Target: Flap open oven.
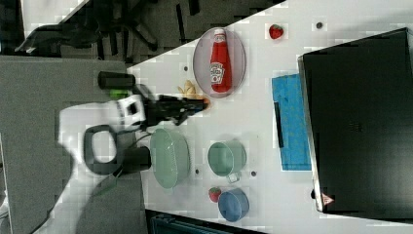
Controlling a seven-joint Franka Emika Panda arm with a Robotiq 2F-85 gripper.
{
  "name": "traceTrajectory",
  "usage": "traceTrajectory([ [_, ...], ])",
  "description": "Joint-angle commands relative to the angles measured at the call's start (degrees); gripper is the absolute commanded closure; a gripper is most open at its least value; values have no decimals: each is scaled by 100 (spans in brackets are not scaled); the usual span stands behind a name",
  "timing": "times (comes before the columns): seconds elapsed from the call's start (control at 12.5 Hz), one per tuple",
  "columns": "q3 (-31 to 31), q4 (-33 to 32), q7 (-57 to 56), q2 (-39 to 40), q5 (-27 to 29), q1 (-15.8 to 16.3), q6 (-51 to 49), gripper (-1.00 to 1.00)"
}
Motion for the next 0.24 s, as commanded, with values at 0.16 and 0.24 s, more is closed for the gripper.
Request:
traceTrajectory([
  [0.16,-77,-1,237,-619,982,-82,-488,65],
  [0.24,-72,17,266,-835,1167,-81,-541,65],
])
